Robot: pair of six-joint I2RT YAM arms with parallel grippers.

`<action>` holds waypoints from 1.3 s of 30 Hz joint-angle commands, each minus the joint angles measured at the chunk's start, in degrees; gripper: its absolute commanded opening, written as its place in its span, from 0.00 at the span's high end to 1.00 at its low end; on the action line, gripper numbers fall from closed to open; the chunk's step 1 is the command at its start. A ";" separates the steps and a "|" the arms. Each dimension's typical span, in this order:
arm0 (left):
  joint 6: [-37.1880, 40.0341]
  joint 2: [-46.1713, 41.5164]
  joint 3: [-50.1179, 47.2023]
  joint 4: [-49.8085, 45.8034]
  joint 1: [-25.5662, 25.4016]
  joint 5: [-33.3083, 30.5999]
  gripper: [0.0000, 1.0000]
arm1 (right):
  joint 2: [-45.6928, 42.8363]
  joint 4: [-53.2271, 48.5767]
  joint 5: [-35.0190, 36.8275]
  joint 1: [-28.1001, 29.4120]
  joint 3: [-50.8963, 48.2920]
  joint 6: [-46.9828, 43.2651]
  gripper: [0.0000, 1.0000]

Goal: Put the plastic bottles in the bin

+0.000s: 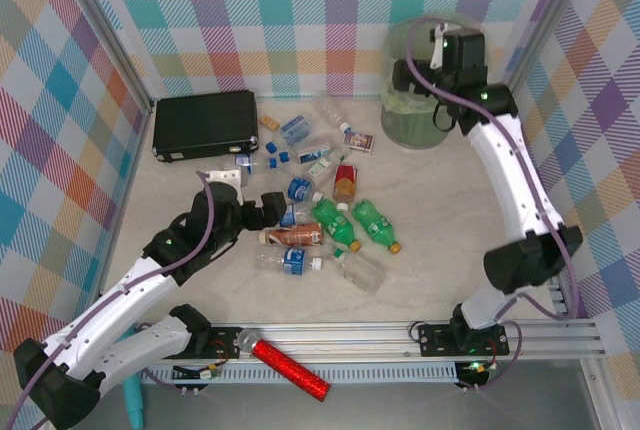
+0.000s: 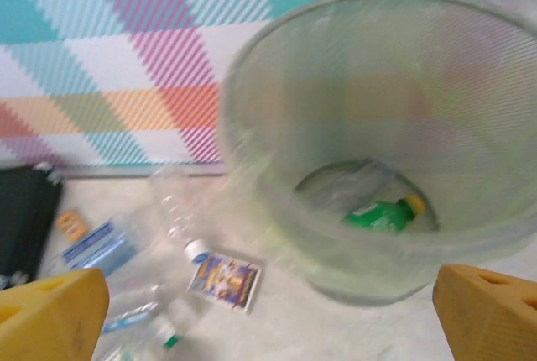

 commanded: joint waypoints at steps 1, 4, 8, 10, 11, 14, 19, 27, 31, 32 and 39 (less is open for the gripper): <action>-1.67 -0.23 -2.24 2.32 -0.64 5.26 0.00 | -5.10 0.29 -0.45 3.51 -8.67 -0.35 0.01; -2.72 -1.10 -3.95 2.93 -0.69 6.91 0.00 | -10.45 -0.21 -0.59 7.56 -17.61 0.50 0.01; -3.00 -3.67 -6.54 3.94 -1.34 8.45 0.00 | -16.40 -0.66 -1.45 11.24 -30.28 4.01 0.01; -2.81 -5.58 -7.88 4.09 -1.78 8.36 0.01 | -18.08 -2.31 -1.82 12.78 -34.62 5.22 0.01; -2.75 -6.41 -8.31 3.83 -1.92 7.98 0.01 | -18.70 -3.60 -1.77 13.39 -36.40 5.64 0.01; -2.83 -8.43 -9.30 3.46 -1.96 7.47 0.00 | -19.87 -6.22 -4.41 14.55 -40.32 6.18 0.01; -1.51 -9.04 -9.25 3.11 -1.96 6.50 0.01 | -20.63 -6.90 -10.15 14.63 -45.08 6.01 0.01; -0.72 -8.82 -10.11 5.13 -1.97 8.34 0.01 | -10.93 -10.23 -16.84 14.69 -41.39 3.53 0.01; -0.54 -8.68 -10.32 6.88 -1.96 8.60 0.00 | -5.18 -12.49 -16.80 14.64 -38.12 2.02 0.03; -0.41 -8.61 -10.41 7.44 -1.90 8.60 0.00 | -3.51 -13.38 -16.71 14.64 -36.84 1.67 0.07; 0.37 -7.96 -10.10 7.61 -1.98 8.60 0.00 | 4.71 -15.55 -15.66 14.64 -31.81 0.74 0.21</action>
